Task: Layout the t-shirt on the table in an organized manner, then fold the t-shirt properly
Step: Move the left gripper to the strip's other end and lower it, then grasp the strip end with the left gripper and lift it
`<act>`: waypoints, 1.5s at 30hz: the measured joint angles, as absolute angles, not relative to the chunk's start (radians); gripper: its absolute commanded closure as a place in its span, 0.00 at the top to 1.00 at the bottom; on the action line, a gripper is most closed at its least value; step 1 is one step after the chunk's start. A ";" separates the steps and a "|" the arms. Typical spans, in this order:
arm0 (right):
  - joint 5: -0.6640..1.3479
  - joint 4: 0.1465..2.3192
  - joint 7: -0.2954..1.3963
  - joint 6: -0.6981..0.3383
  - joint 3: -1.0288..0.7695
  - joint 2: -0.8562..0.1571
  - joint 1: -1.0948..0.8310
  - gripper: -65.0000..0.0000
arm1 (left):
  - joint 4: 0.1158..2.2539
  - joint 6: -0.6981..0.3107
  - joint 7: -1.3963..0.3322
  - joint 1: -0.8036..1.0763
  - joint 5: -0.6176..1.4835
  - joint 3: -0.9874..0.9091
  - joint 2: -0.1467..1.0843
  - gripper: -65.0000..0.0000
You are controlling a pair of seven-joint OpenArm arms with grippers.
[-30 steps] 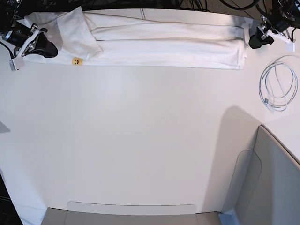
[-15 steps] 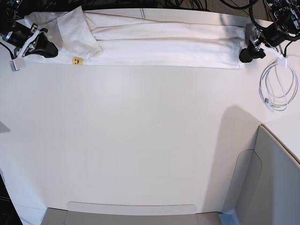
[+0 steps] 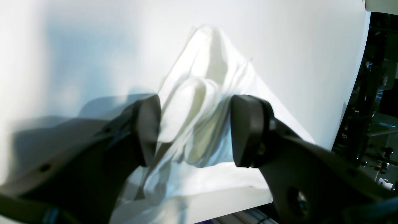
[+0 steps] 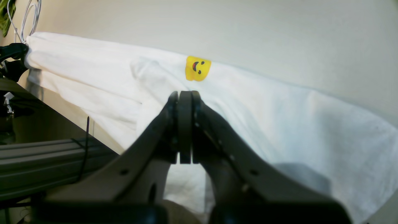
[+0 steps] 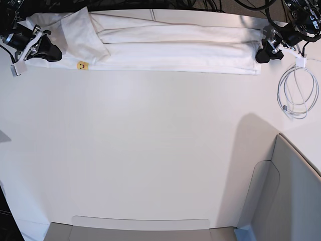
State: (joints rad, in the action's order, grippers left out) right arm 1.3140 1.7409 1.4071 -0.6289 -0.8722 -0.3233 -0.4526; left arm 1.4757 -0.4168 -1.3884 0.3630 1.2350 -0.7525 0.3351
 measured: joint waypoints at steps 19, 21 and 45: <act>1.314 1.740 1.407 -0.629 -0.874 -0.323 -0.455 0.00 | 1.559 -0.416 -1.395 0.368 1.227 -0.756 0.363 0.69; 1.314 1.740 1.407 -0.629 -0.874 -0.323 -0.455 0.00 | 1.559 -0.416 -1.395 0.368 1.227 -0.756 0.363 0.69; 1.312 1.740 1.407 -0.629 -0.874 -0.321 -0.455 0.00 | 1.497 -0.419 -1.386 0.395 1.250 -0.715 0.363 0.69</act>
State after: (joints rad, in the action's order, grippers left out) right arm 1.3125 1.7401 1.4071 -0.6289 -0.8742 -0.3210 -0.4545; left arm 1.4975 -0.4187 -1.3861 0.3954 1.2495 -0.7147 0.3630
